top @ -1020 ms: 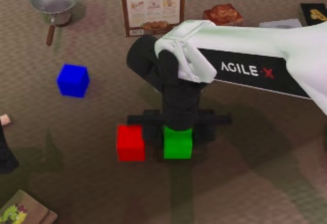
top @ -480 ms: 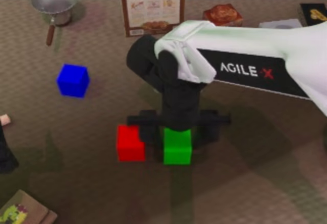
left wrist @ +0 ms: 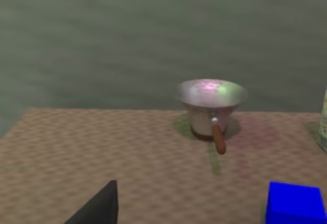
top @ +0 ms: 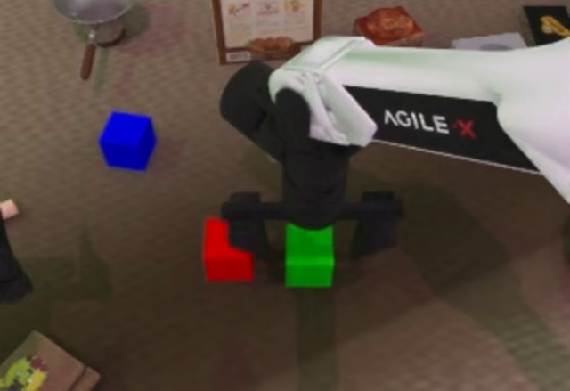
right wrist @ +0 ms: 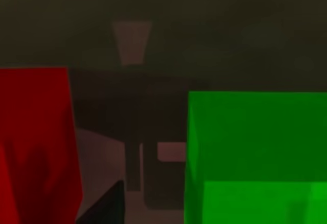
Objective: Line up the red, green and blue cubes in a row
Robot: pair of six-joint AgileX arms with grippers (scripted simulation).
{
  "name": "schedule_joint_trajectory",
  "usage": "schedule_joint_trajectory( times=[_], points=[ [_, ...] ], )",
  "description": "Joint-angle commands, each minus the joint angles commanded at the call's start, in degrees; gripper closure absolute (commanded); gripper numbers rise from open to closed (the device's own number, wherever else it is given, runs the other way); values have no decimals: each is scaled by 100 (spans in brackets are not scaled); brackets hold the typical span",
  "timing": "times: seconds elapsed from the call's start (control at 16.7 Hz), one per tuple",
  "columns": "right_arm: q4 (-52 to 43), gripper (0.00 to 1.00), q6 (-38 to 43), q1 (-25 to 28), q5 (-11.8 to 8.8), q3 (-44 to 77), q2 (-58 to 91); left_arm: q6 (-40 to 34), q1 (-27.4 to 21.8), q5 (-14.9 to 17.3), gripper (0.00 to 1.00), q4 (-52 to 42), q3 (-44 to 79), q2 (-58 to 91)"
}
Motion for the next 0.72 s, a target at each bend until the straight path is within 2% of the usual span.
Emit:
schedule_joint_trajectory(
  times=[0.24, 0.54, 0.72],
  points=[
    [-101, 0, -7, 8, 0, 100, -14, 0, 0, 0, 0, 0, 0, 0],
    [-1147, 0, -3, 37, -4, 888, -197, 0, 0, 0, 0, 0, 0, 0],
    [-1423, 0, -11, 39, -3, 1138, -288, 0, 0, 0, 0, 0, 0, 0]
  ],
)
